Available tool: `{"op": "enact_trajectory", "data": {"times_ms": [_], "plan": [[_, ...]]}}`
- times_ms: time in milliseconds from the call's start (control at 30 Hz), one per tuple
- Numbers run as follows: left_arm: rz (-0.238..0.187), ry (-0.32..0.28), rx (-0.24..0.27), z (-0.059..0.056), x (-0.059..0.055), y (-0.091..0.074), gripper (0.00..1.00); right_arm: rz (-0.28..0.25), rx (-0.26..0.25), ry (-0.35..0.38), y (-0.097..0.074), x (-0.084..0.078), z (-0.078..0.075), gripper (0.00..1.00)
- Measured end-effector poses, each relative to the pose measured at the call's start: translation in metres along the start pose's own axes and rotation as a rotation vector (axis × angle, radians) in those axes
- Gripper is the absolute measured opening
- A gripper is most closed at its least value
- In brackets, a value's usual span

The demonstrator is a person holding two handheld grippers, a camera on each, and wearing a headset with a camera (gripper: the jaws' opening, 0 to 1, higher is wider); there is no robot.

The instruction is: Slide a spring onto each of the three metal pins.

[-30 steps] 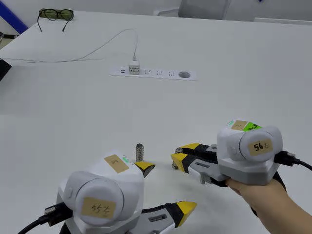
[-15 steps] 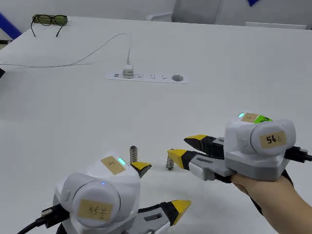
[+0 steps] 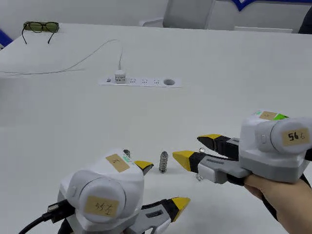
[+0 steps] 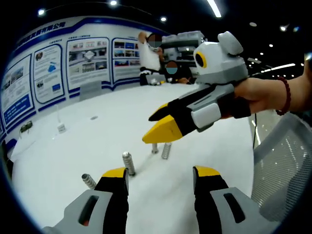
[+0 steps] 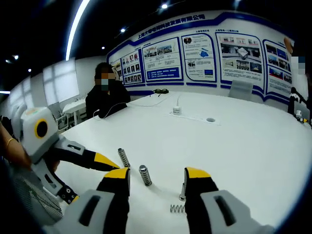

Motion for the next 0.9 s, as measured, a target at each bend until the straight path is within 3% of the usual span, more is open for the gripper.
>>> {"op": "enact_trajectory", "data": {"times_ms": [167,533,900], "plan": [[-0.001,-0.005,-0.014,-0.002,0.002,0.008,0.53,0.003,-0.018,0.020,-0.012,-0.006,-0.004,0.50],[0.014,0.078,-0.041,-0.004,0.002,0.030,0.46,0.008,-0.036,0.046,-0.038,-0.020,-0.012,0.56],[0.035,0.093,-0.081,-0.008,0.004,0.055,0.40,-0.021,-0.036,0.067,-0.061,-0.027,-0.015,0.56]]}}
Point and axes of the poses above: the centre of the closed fingertips' face, and the gripper's own axes: y roughly forward along the fingers, z roughly to its left, x roughly out of its top, the point moved 3 cm from there along -y, roughly backward along the fingers, and after that the axes turned 13 degrees about -y, right-handed, at the moved point
